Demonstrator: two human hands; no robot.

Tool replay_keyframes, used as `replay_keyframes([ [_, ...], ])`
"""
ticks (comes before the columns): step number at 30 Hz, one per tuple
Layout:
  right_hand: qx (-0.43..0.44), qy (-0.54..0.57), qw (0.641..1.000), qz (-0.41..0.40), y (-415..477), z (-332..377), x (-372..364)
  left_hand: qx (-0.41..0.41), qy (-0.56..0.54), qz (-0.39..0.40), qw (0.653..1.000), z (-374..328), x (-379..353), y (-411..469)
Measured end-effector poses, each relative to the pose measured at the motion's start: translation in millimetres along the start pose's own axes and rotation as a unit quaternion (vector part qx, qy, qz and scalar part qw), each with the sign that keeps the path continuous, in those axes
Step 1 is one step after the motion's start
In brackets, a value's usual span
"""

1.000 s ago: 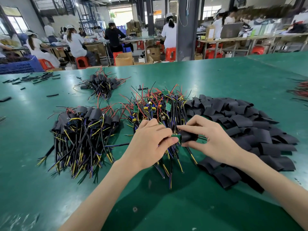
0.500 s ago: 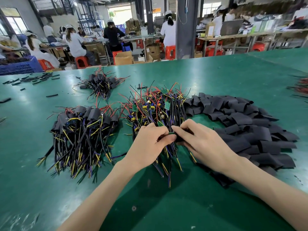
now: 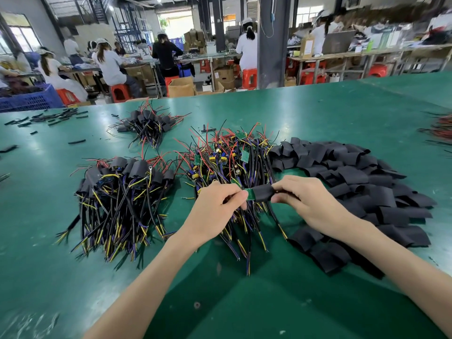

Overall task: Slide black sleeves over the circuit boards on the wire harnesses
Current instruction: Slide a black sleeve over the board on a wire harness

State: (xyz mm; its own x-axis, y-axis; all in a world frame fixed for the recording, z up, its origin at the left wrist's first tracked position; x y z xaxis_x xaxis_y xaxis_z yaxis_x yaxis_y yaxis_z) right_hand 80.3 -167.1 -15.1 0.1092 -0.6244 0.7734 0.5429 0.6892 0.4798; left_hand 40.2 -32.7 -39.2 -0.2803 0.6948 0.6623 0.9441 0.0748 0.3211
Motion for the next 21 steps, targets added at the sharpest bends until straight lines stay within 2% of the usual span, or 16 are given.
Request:
replay_keyframes([
  [12, 0.016, 0.033, 0.999, -0.028, -1.3, -0.9, 4.9, -0.031, 0.017, 0.014, 0.999, -9.9, -6.0, -1.1],
  [21, 0.055, -0.029, 0.998, 0.019, -3.1, 2.0, -9.7, -0.046, 0.0, 0.046, 0.998, -11.7, -13.5, -2.2],
])
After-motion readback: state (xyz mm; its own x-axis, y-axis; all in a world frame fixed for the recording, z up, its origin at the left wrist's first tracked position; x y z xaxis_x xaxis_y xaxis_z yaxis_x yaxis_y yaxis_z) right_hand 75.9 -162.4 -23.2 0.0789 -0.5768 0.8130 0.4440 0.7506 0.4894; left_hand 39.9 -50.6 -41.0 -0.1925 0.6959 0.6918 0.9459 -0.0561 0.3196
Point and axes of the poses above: each hand's wrist, its own y-axis towards the middle knuckle, its own x-axis out of the back of the hand, z = x × y, the point moved 10 cm from there along y, towards the middle knuckle, and after that the axes turned 1 degree about -x, right-handed, at the moved point
